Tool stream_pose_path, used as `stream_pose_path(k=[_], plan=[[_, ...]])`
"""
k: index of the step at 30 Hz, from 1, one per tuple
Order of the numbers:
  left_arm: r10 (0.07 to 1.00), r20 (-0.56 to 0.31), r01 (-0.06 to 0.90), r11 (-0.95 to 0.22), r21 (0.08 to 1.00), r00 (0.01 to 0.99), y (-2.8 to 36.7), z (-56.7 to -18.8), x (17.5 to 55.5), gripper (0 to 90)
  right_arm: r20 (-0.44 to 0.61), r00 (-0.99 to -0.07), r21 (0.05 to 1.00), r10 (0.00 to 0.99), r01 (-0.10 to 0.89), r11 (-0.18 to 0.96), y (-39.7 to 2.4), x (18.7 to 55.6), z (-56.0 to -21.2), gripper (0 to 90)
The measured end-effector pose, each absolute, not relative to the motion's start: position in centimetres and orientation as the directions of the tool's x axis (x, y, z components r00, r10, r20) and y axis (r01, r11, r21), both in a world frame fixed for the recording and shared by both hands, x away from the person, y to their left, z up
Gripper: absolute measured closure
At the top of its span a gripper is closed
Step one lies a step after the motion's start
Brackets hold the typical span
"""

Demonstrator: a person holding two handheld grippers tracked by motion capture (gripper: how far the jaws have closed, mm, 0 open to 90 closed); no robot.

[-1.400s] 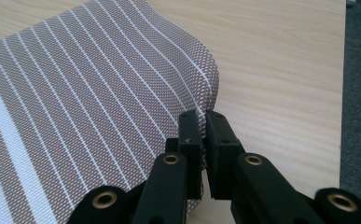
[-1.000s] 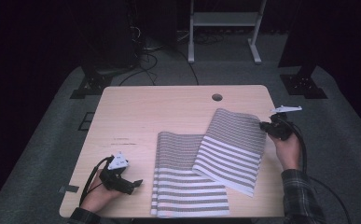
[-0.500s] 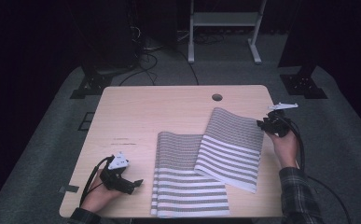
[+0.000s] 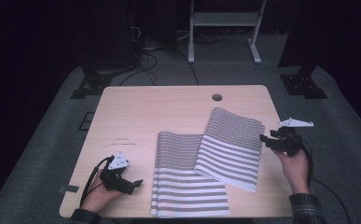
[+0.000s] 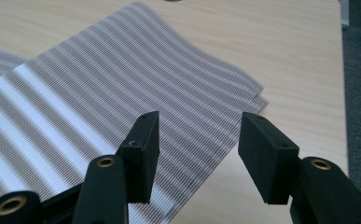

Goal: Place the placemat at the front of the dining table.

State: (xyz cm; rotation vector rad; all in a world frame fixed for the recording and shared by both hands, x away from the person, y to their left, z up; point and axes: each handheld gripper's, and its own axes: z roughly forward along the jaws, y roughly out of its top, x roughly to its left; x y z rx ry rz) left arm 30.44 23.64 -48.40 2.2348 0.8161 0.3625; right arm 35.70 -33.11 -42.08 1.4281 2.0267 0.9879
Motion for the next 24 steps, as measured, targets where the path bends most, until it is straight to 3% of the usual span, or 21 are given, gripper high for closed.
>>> stream_pose_path(k=[13,24], plan=[[0.640,0.014,0.441,-0.545,0.713,0.769,23.7,-48.4,30.3,0.0,0.068,-0.398,0.758,0.915,0.617,0.212,-30.8,28.4,-44.1,45.8],[0.637,0.014,0.439,-0.547,0.713,0.771,23.7,-48.4,30.3,0.0,0.076,-0.433,0.737,0.898,0.631,0.241,-30.1,25.2,-45.4,45.3]])
